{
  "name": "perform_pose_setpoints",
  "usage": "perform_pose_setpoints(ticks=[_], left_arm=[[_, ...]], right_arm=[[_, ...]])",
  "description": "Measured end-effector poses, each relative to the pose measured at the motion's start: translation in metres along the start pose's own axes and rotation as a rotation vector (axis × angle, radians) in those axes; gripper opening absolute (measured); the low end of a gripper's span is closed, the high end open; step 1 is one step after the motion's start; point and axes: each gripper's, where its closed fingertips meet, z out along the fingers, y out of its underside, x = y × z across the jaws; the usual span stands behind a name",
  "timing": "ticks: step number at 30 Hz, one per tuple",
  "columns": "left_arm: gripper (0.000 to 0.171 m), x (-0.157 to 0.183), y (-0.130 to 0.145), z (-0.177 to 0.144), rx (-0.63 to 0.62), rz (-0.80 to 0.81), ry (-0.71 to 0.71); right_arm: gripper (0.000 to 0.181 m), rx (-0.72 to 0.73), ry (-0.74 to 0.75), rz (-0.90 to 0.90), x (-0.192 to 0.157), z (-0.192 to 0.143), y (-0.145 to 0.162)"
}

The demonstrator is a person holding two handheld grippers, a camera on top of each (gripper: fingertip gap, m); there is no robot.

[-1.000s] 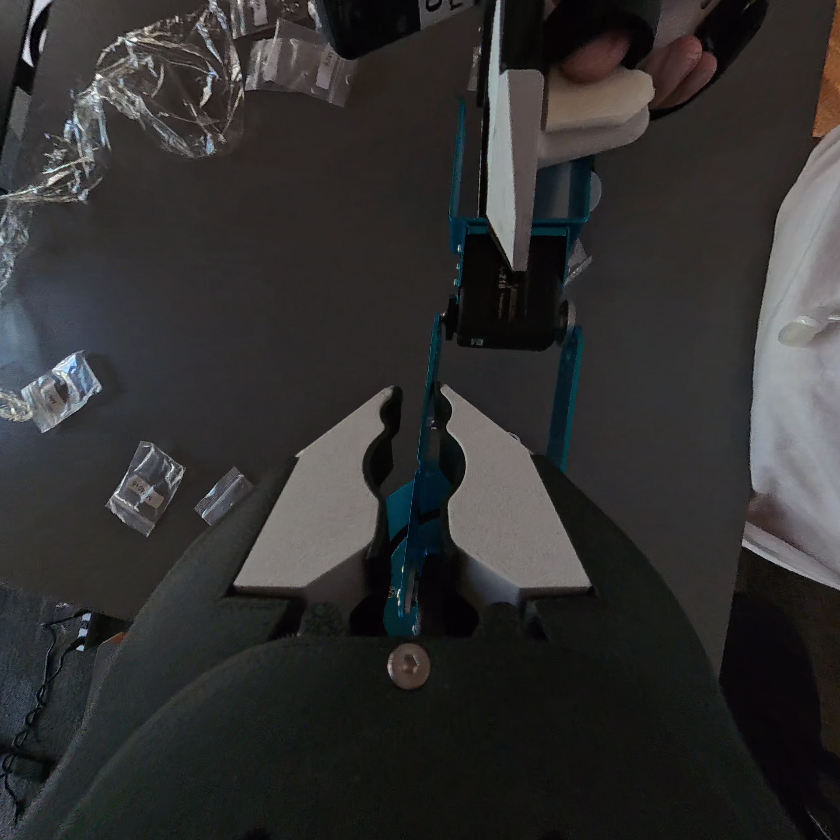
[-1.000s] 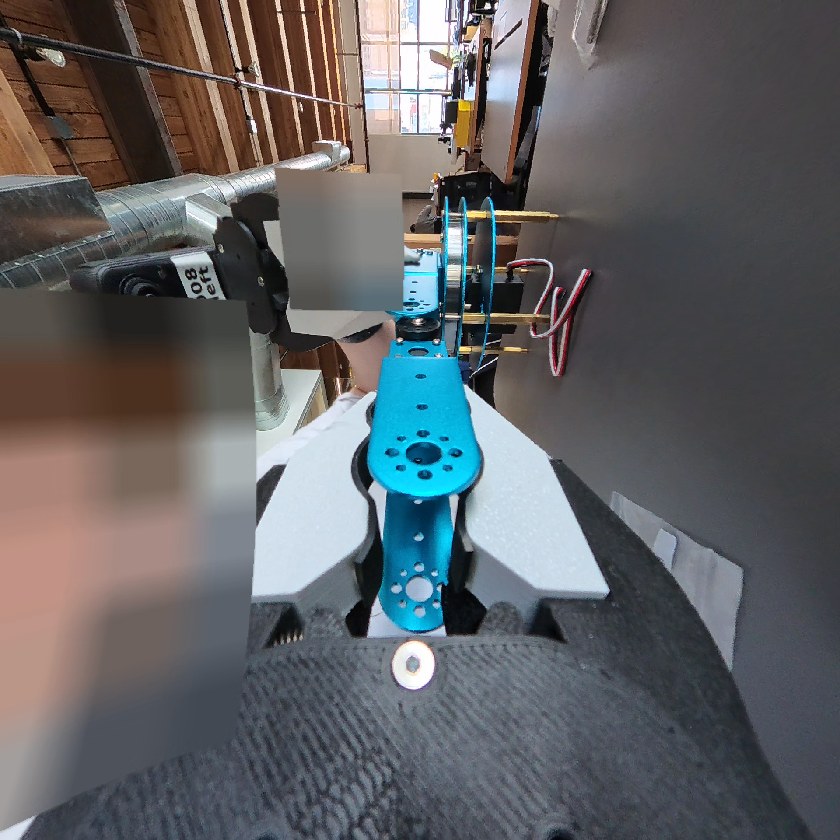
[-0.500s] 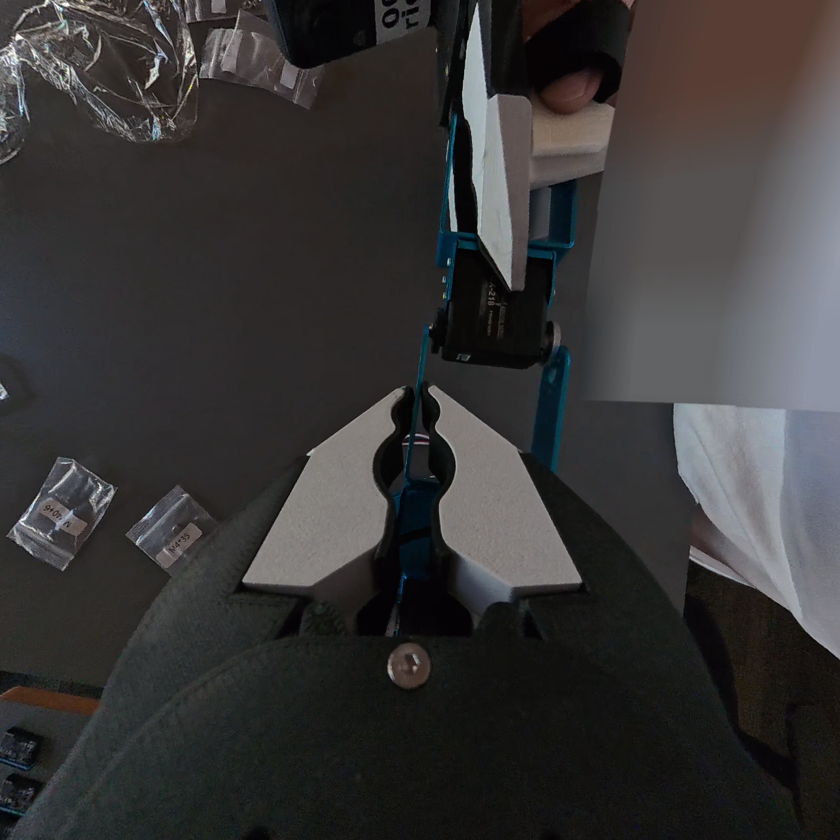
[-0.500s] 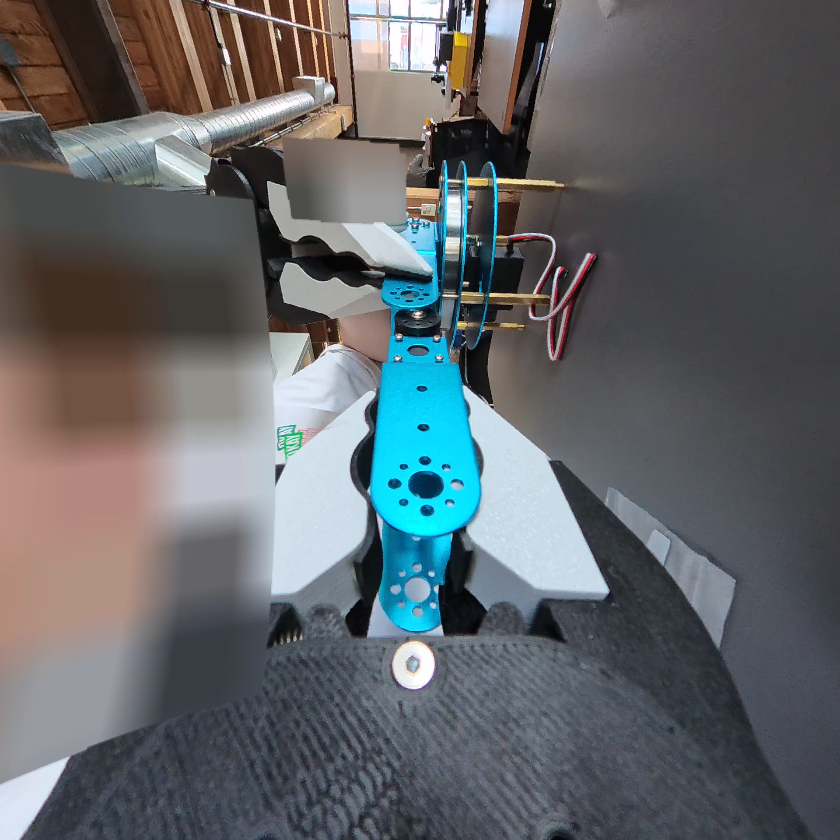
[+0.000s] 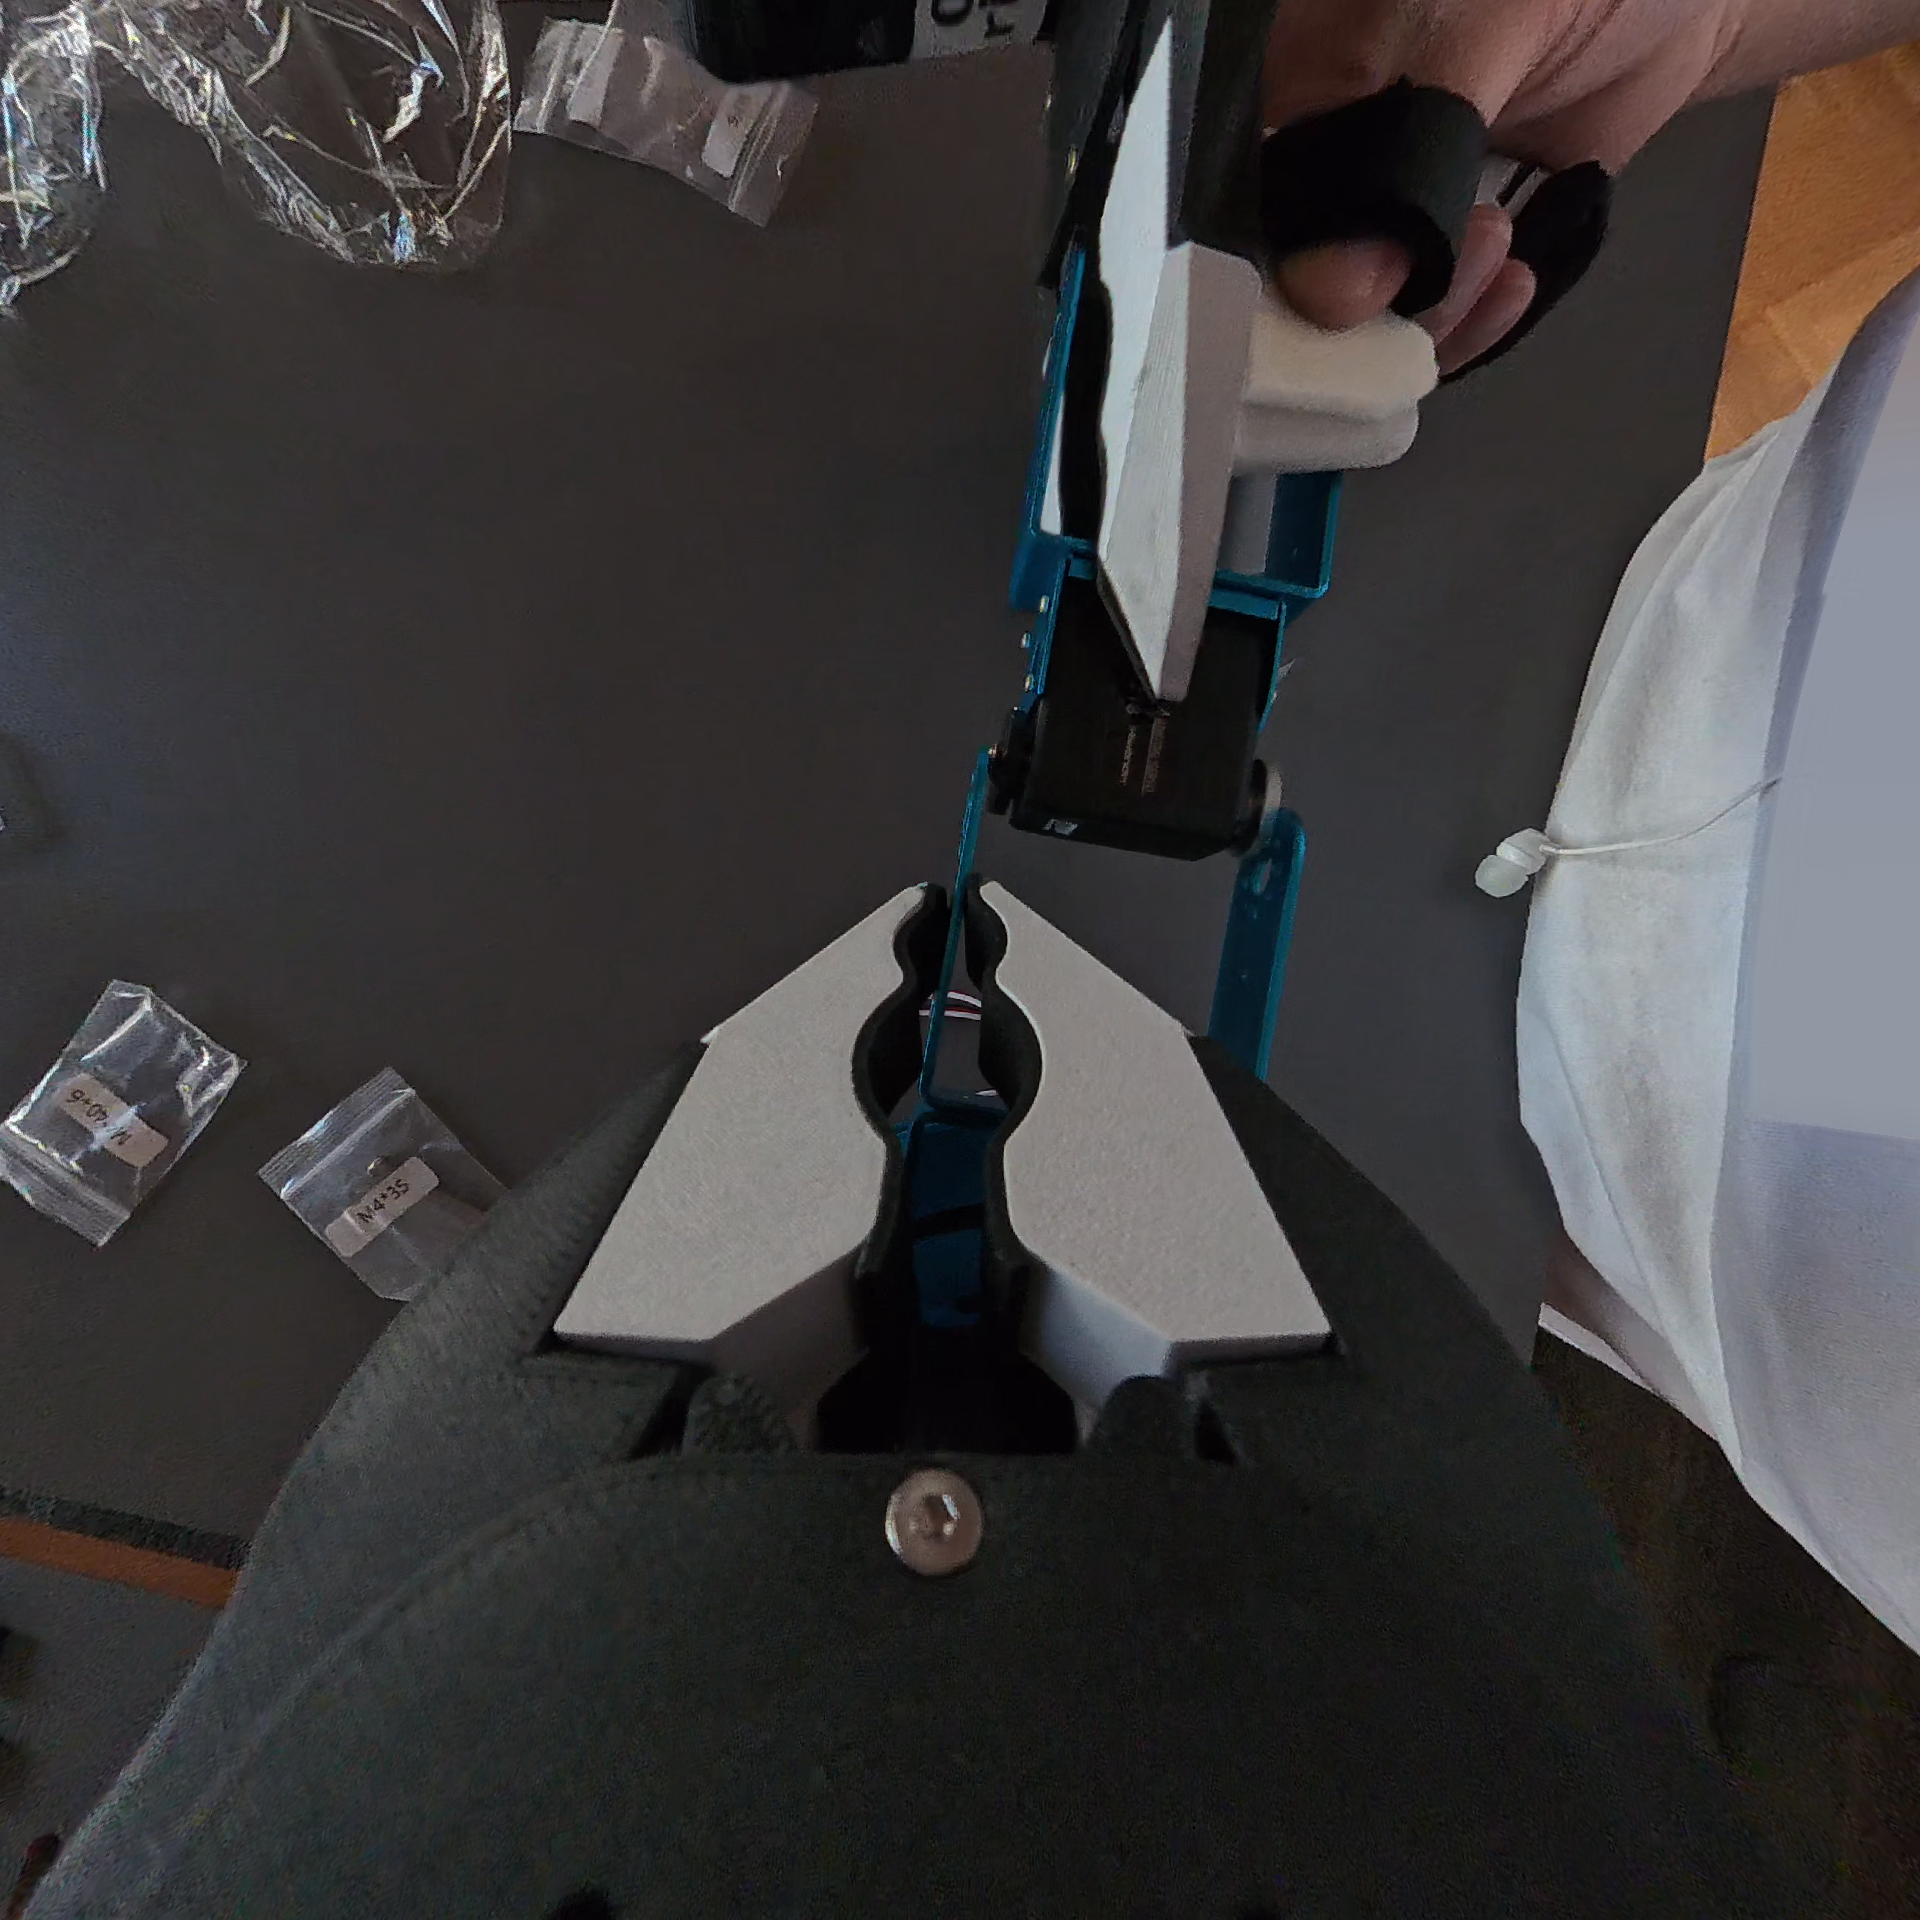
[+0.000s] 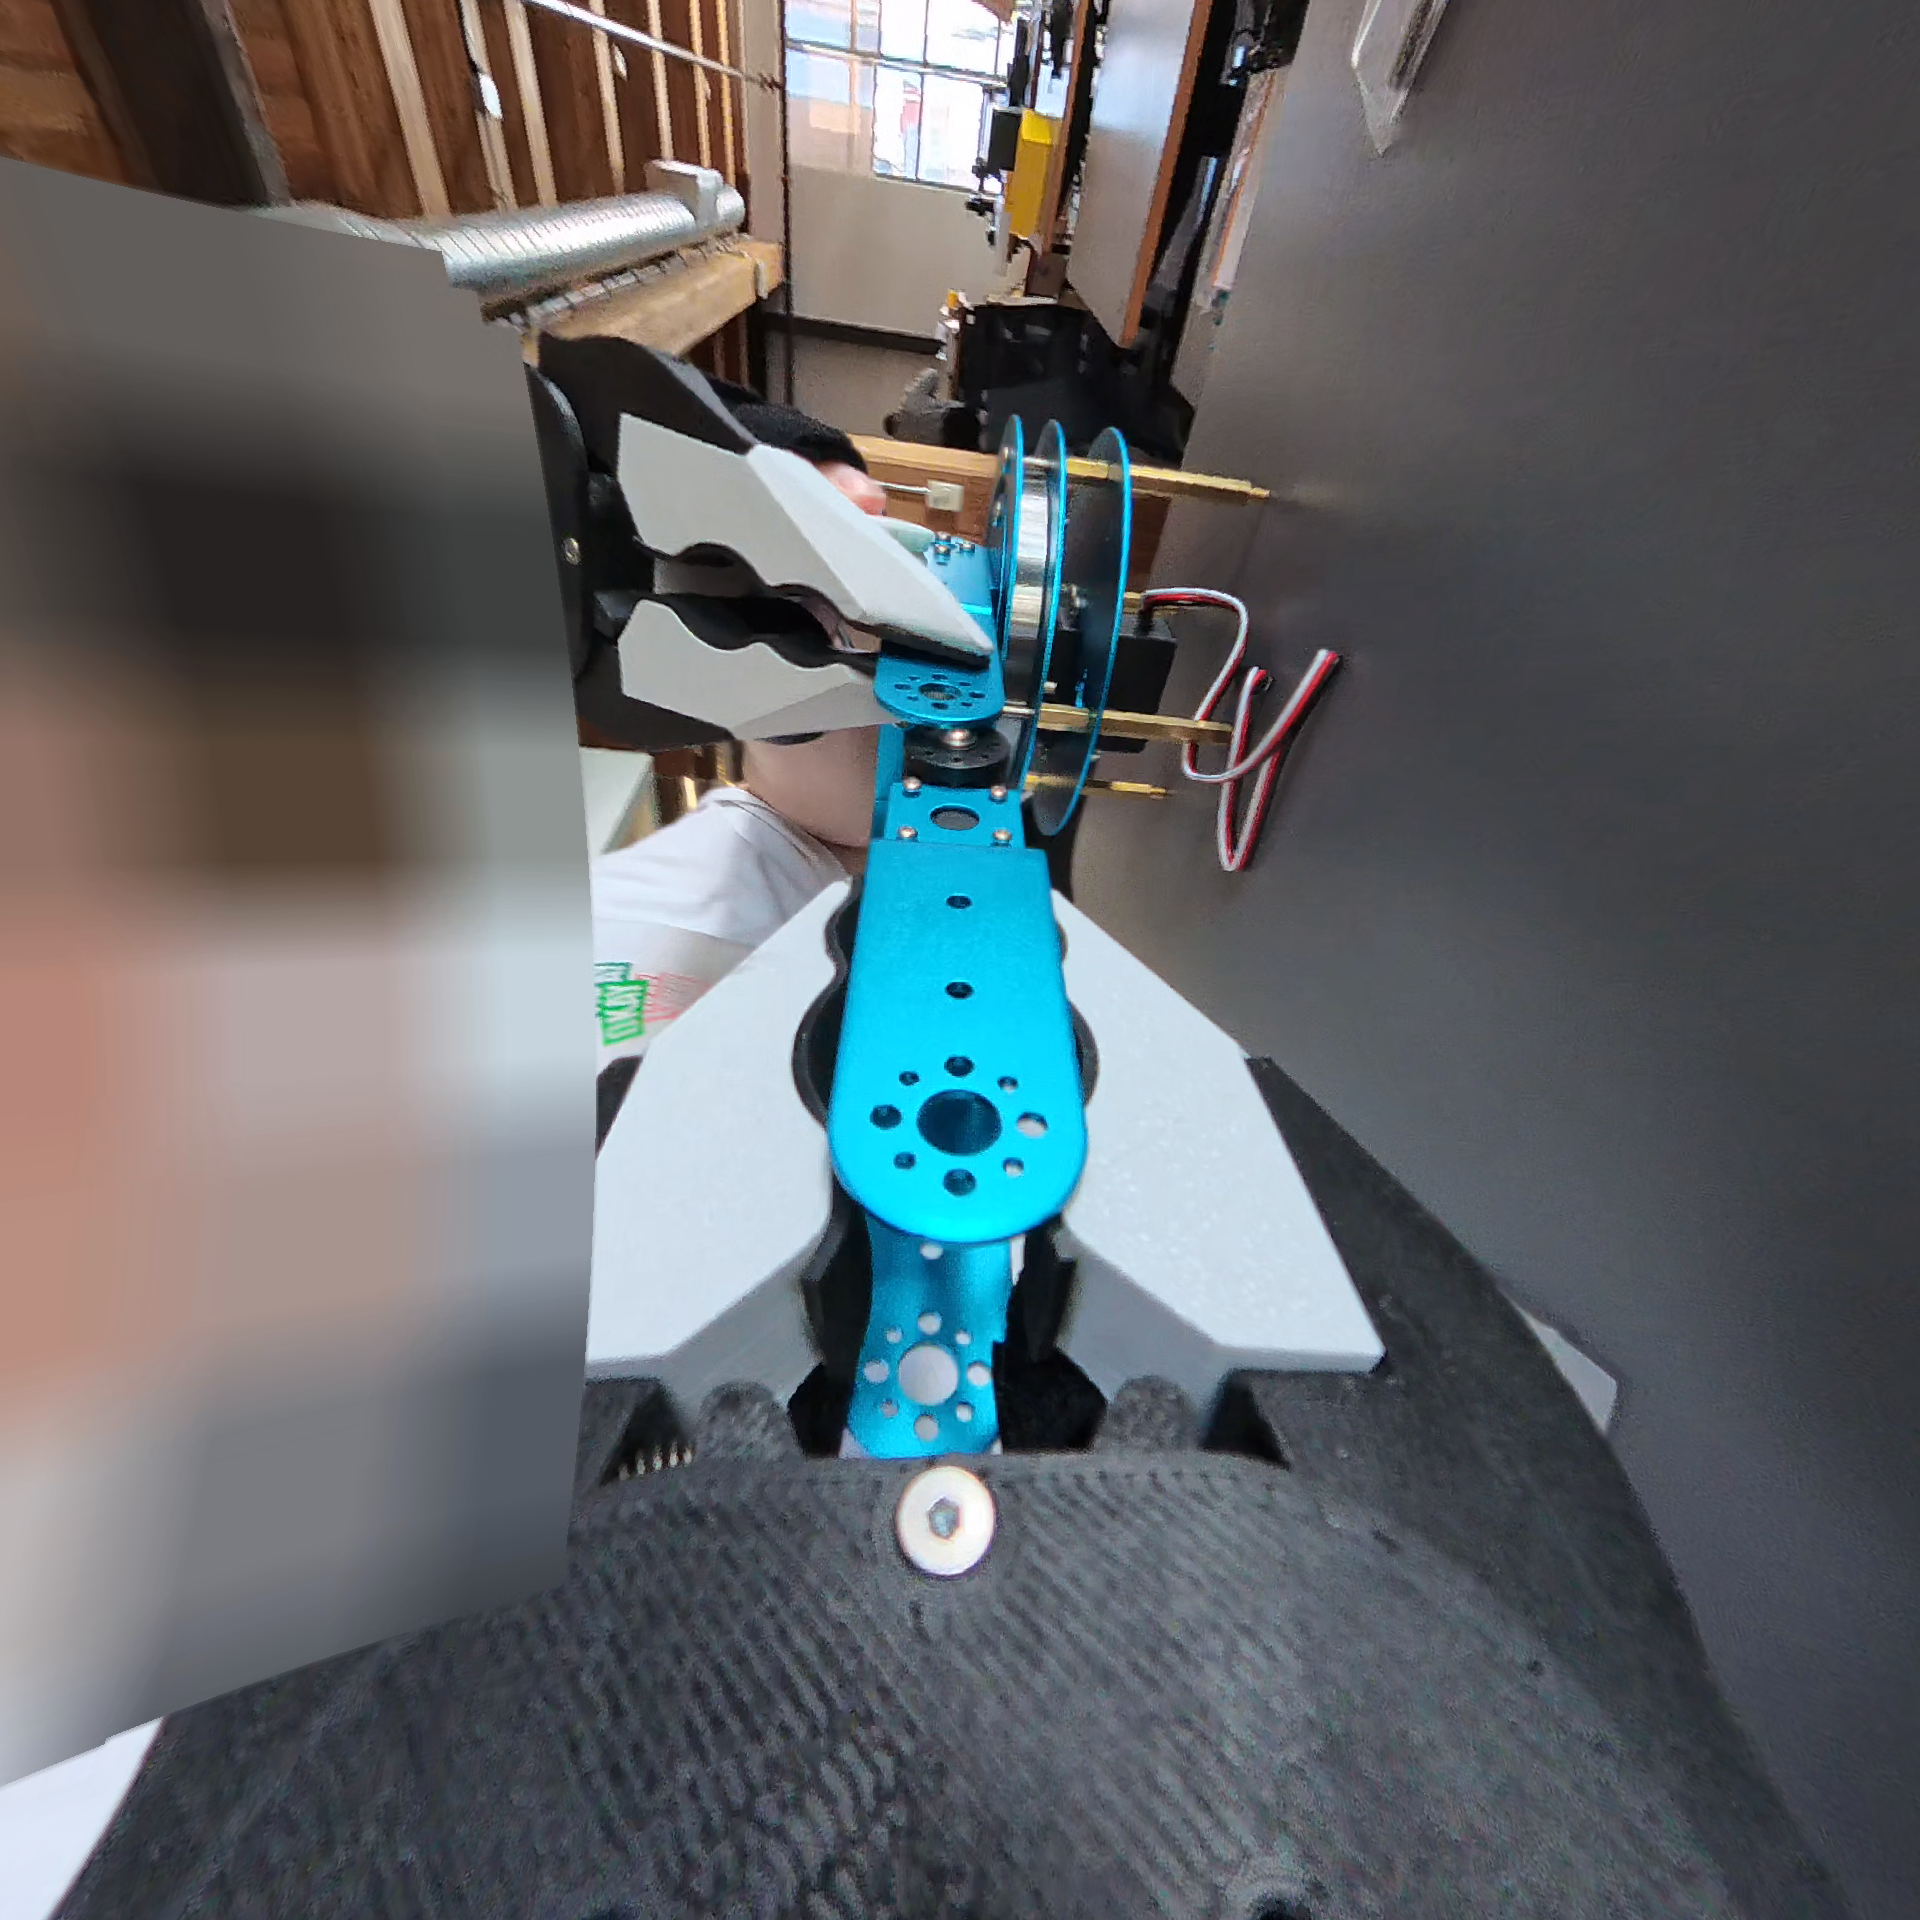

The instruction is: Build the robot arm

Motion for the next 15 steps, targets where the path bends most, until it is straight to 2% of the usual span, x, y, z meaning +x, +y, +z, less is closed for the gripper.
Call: perform_pose_setpoints(ticks=[1, 9, 13, 15], left_arm=[[0.002, -0.0003, 0.0, -0.0001, 0.001, -0.003, -0.006], [0.002, 0.0013, -0.0008, 0.0011, -0.01, 0.003, -0.031], [0.002, 0.0004, -0.0008, 0.0007, -0.003, -0.005, -0.033], [0.002, 0.0, -0.0009, 0.0009, -0.008, -0.001, -0.041]], right_arm=[[0.029, -0.006, 0.017, -0.02, 0.0001, -0.0001, -0.0005], [0.03, -0.043, 0.069, -0.102, -0.0022, 0.0021, 0.0004], [0.033, -0.046, 0.038, -0.037, -0.0027, 0.0028, -0.0006], [0.028, -0.051, 0.021, -0.016, -0.0035, 0.0027, -0.0012]])
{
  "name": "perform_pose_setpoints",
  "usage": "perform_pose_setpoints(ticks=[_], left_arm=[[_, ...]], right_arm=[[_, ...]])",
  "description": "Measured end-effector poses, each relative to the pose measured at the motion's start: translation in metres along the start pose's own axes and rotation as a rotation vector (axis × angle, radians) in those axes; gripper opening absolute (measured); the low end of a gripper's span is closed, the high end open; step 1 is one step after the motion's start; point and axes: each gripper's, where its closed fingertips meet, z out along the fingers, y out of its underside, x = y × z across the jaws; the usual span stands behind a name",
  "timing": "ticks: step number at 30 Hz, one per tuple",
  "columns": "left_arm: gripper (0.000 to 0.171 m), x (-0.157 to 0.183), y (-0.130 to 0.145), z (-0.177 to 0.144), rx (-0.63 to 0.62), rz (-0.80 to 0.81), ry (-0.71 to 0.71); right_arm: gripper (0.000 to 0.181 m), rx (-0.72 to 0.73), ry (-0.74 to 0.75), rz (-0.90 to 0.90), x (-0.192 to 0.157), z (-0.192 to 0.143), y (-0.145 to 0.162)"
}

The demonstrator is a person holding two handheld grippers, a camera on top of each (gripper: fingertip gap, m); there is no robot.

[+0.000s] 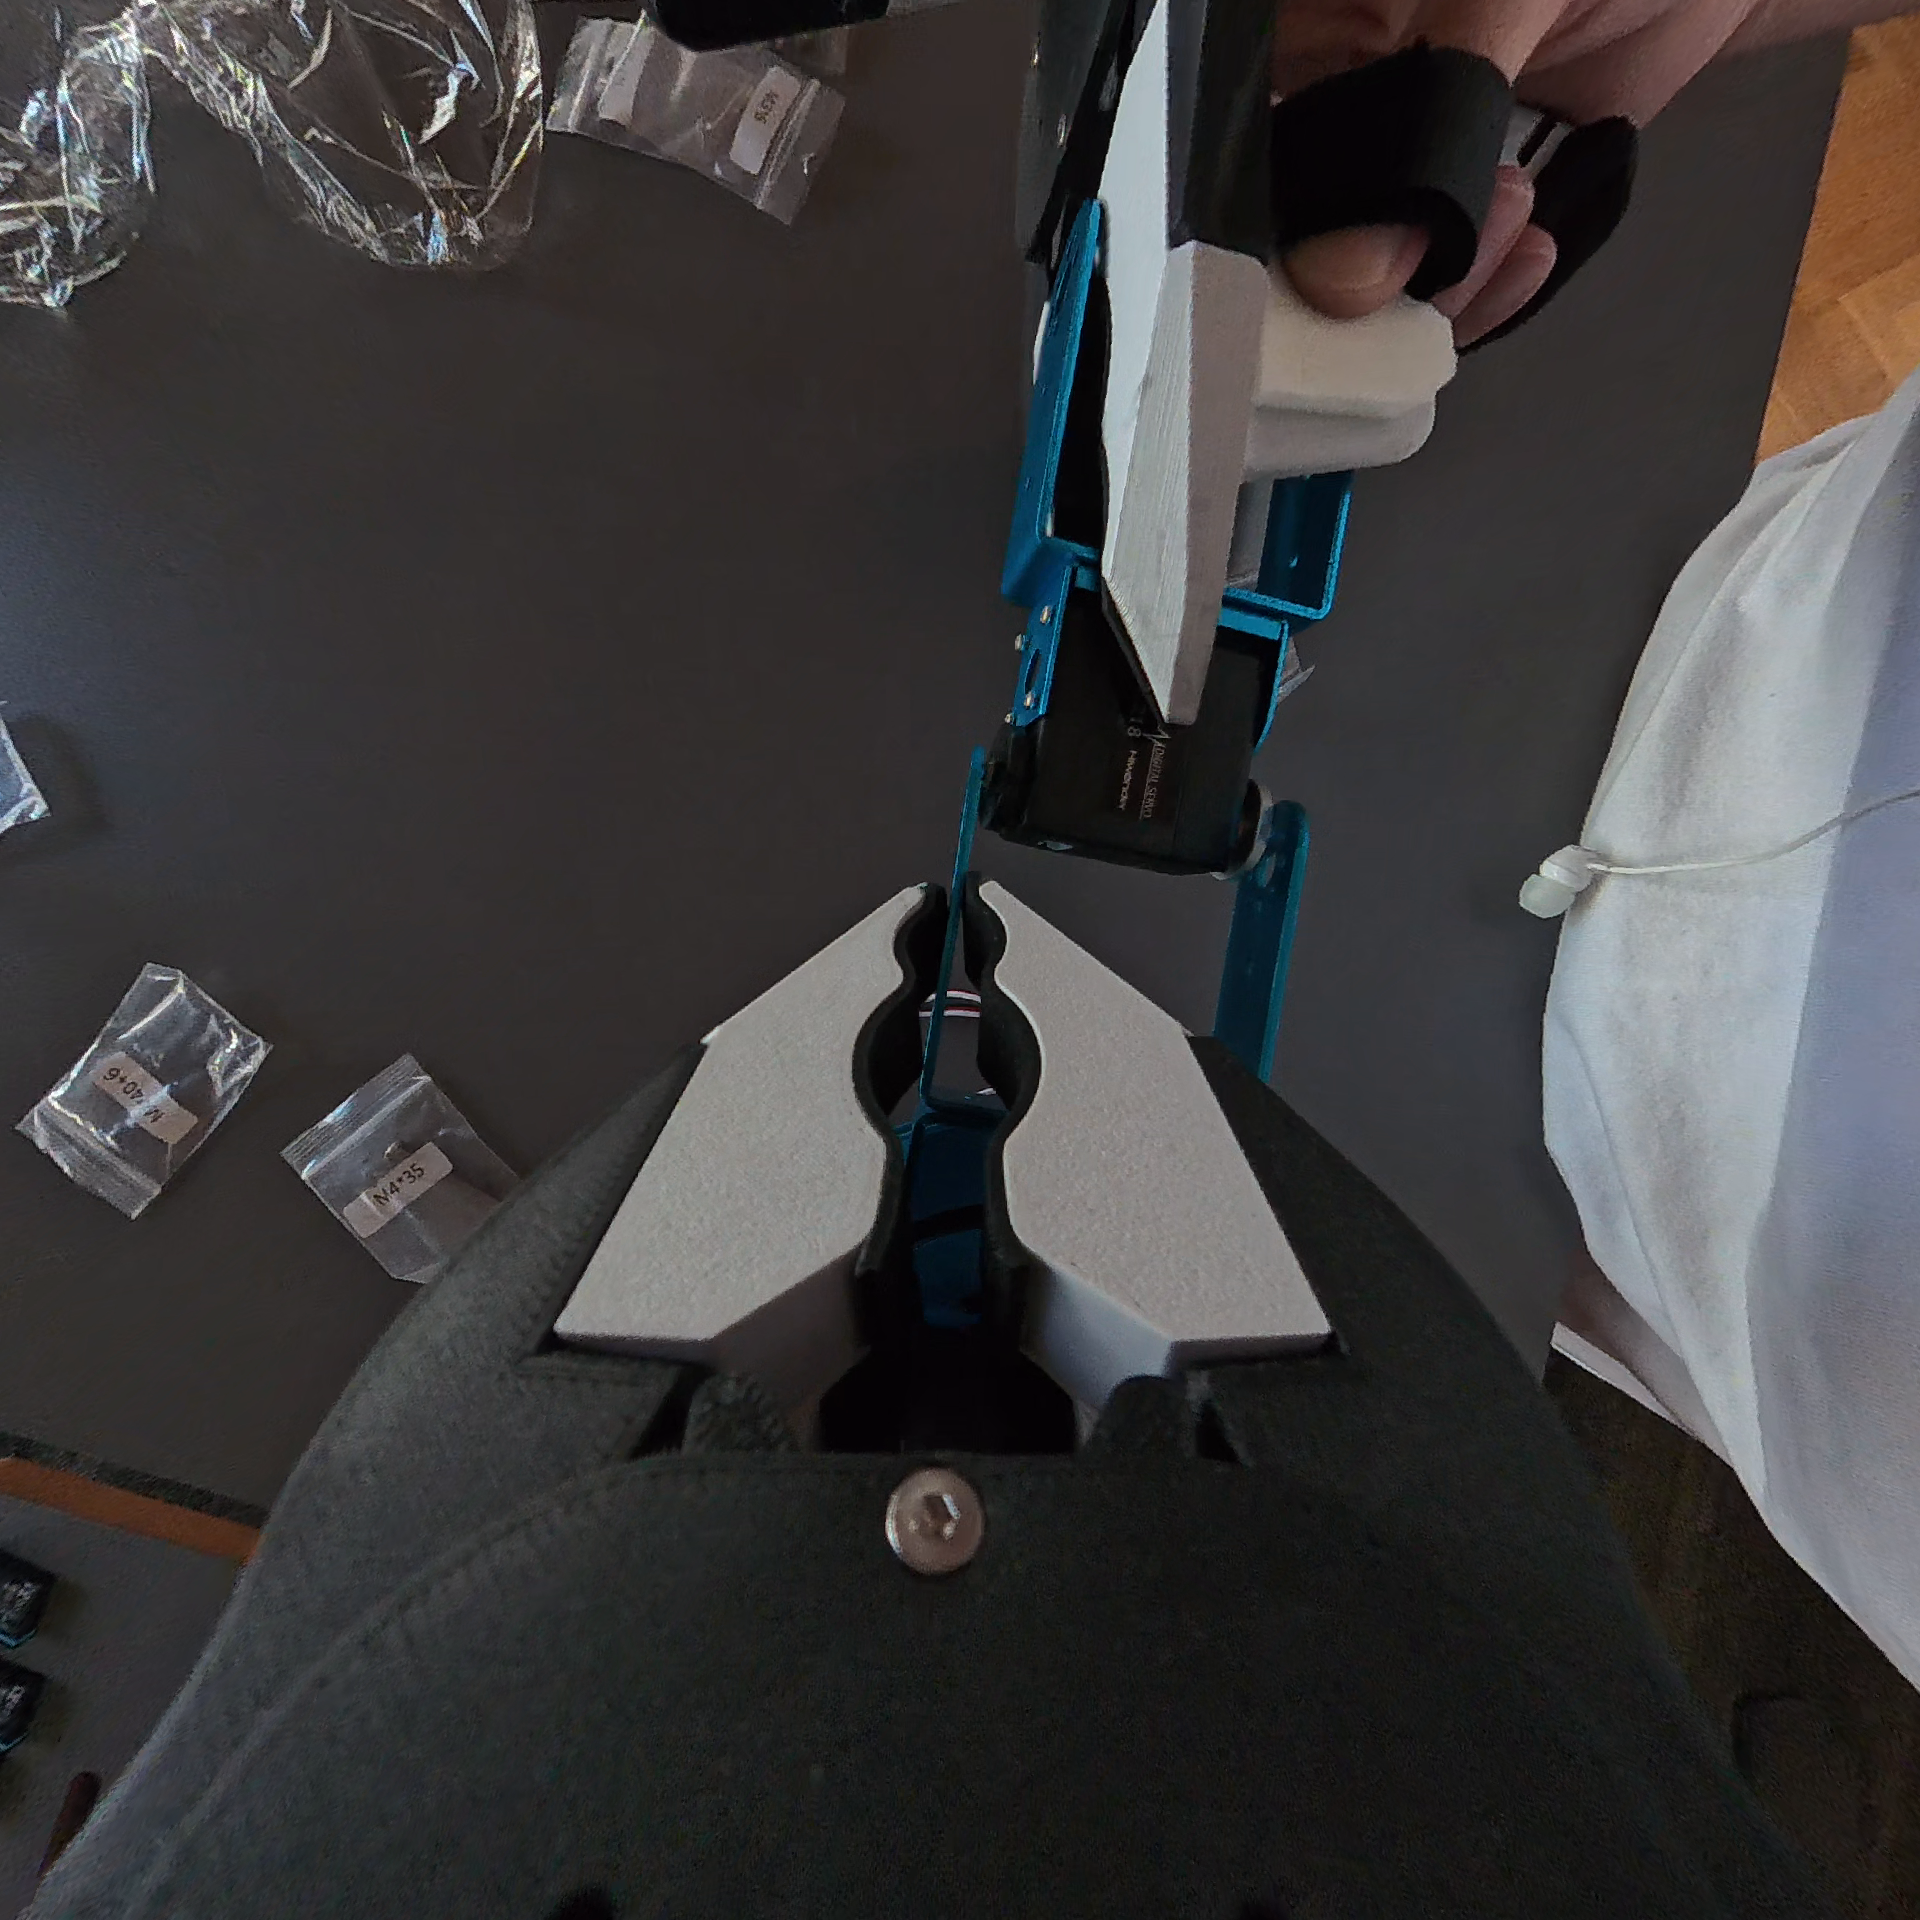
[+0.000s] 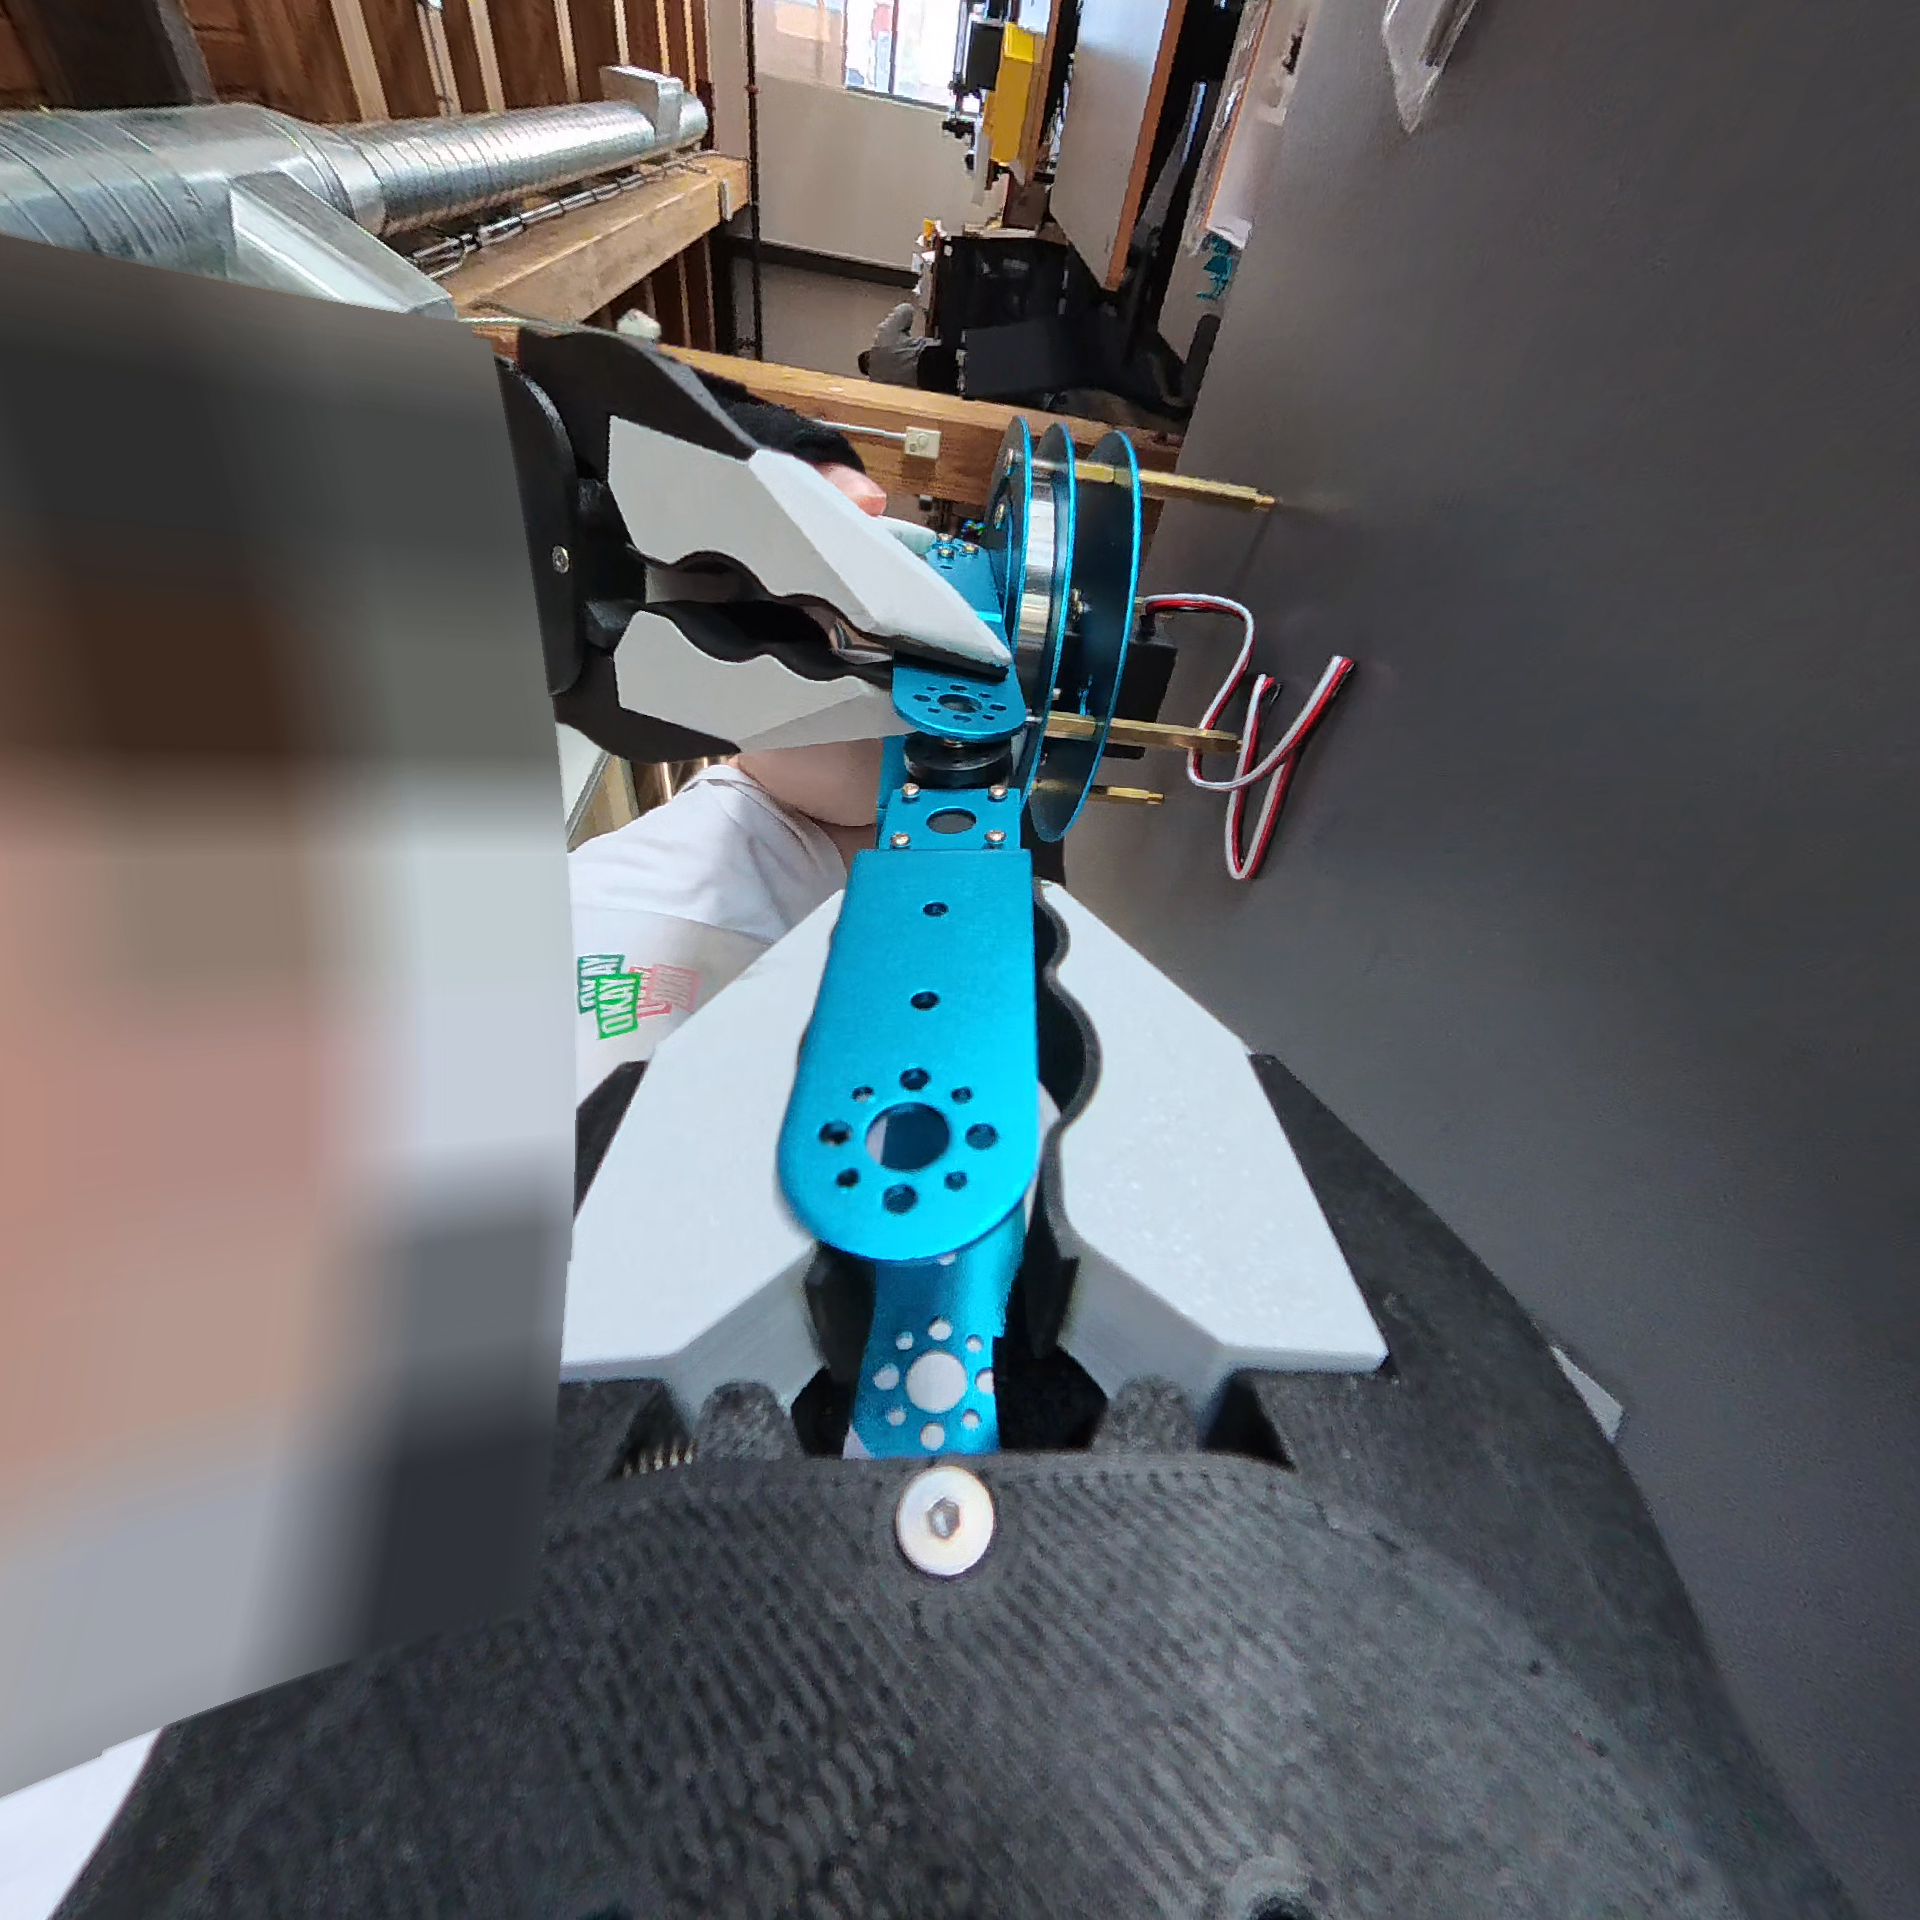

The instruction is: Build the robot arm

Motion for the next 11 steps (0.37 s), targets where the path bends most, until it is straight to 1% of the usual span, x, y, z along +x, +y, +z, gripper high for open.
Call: perform_pose_setpoints(ticks=[3, 7, 11], left_arm=[[0.002, -0.0004, -0.0001, 0.0001, -0.002, -0.002, -0.013], [0.002, -0.0011, 0.0, 0.0, -0.001, -0.01, -0.022], [0.002, 0.0036, -0.0014, 0.0012, 0.007, -0.03, 0.003]], right_arm=[[0.028, -0.022, -0.002, -0.01, -0.0012, 0.0001, -0.0006], [0.027, -0.043, -0.04, -0.026, -0.0011, 0.0002, -0.0013], [0.027, -0.087, -0.049, -0.042, -0.0022, 0.0012, 0.0028]])
